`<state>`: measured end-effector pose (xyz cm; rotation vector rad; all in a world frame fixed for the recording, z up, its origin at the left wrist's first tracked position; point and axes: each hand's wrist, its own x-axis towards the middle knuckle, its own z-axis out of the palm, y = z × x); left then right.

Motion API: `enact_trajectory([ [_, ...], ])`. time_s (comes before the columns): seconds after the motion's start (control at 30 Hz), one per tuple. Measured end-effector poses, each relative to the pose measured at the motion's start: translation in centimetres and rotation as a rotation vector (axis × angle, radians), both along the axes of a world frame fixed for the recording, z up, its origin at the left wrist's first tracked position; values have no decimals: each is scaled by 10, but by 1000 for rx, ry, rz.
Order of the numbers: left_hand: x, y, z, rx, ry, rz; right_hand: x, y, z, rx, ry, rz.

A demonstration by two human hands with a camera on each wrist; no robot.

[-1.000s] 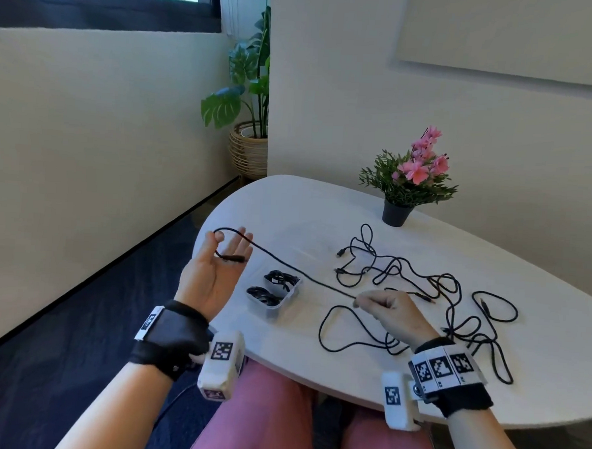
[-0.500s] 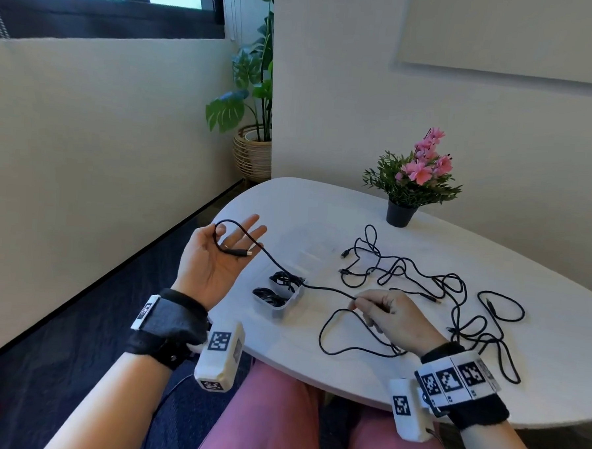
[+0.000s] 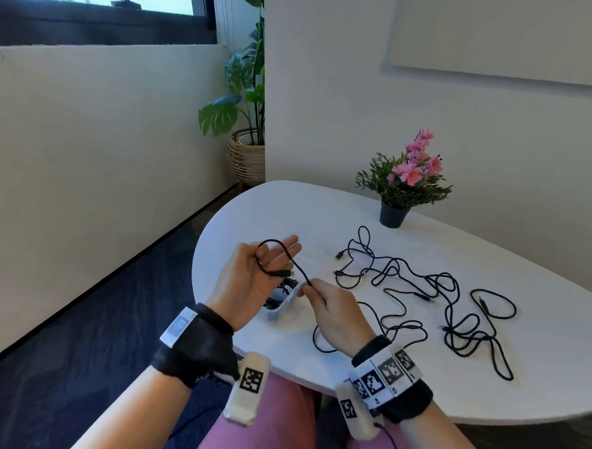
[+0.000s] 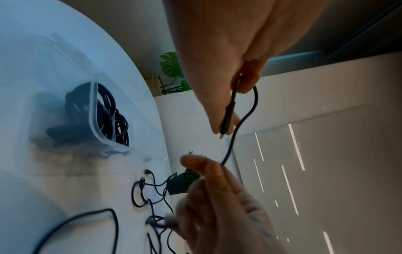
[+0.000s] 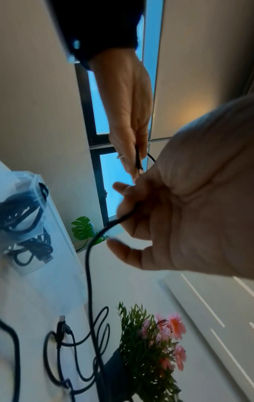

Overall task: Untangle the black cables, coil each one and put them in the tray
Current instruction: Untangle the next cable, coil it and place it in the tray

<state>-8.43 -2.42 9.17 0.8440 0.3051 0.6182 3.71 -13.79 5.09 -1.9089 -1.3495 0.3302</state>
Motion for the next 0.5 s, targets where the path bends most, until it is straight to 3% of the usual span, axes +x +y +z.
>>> enact_trajectory([
  [0.17,3,-3,-1,141,64,-23,0,0,9,-81,-20,48],
  [0.37,4,-4,1,147,63,-75,6,-6,9,-131,-30,37],
  [0.5,5,-1,-1,179,184,-39,11,-9,17,-92,-43,34],
])
